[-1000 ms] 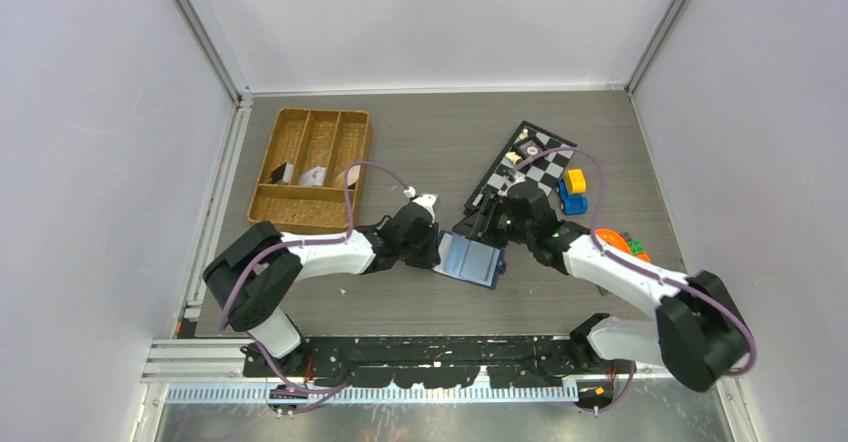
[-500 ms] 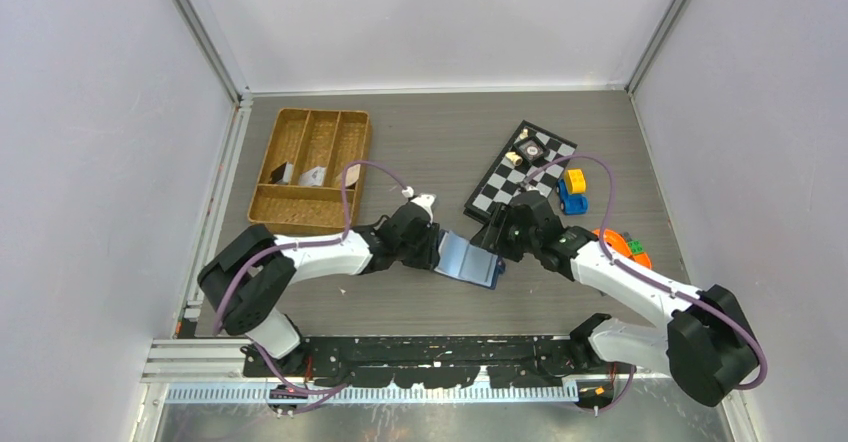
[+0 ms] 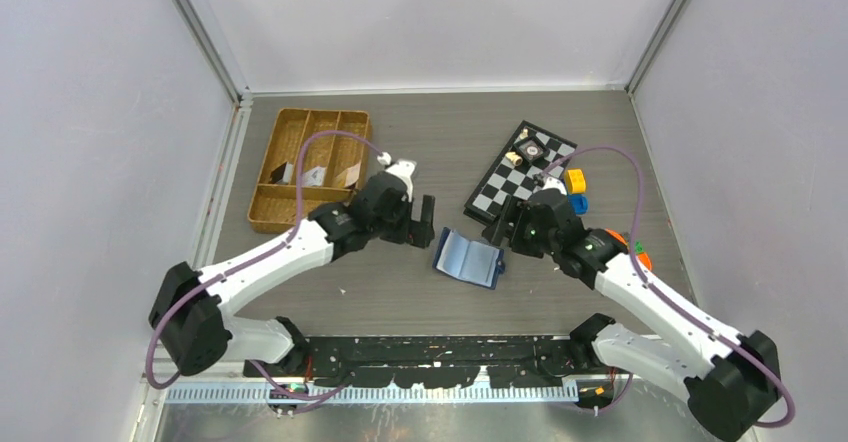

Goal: Put the credit cards into the card holder
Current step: Pick up the credit card from the storage box.

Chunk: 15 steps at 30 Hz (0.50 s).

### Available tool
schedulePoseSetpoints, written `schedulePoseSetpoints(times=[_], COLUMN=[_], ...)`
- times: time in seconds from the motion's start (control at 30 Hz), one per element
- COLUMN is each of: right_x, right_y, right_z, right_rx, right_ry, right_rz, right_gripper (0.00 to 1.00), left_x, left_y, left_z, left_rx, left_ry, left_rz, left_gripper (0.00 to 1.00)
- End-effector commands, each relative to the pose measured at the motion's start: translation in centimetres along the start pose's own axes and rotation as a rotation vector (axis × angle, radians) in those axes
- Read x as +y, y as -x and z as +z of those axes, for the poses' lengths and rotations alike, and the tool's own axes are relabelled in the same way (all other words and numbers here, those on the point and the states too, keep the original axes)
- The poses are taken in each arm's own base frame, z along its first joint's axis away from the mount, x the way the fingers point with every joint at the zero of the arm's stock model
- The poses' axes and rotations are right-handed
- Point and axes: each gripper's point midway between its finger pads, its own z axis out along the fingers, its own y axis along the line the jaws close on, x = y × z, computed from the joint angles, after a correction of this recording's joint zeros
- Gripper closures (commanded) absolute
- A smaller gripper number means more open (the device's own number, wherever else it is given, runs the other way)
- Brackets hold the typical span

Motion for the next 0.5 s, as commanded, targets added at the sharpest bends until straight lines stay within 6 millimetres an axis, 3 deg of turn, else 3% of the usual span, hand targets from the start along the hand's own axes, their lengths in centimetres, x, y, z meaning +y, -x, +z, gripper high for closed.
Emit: schedulePoseSetpoints(times=[0.0, 0.23, 0.33, 0.47], right_x=[0.5, 1.4, 1.2, 1.8], right_y=[3.5, 6.0, 6.9, 8.2], right_z=[-4.3, -9.4, -10.4, -12.0], right_rx=[-0.109, -0.227, -0.239, -0.249], right_ry=[-0.025, 0.014, -0.024, -0.045], right_rz=[-0.089, -0.168, -0.208, -0.218], right_gripper=[0.22, 0.12, 0.11, 0.08], left_x=[3.0, 7.8, 10.8, 14.9], left_y=[3.8, 8.9, 10.6, 11.1], left_z=[-3.7, -6.1, -5.6, -3.8], left_rx=[-0.002, 0.003, -0.015, 0.017], left_ry=[0.092, 0.157, 0.181, 0.306], left_rz=[0.031, -0.004, -0.060, -0.076], left_gripper=[0.00, 0.00, 0.00, 0.00])
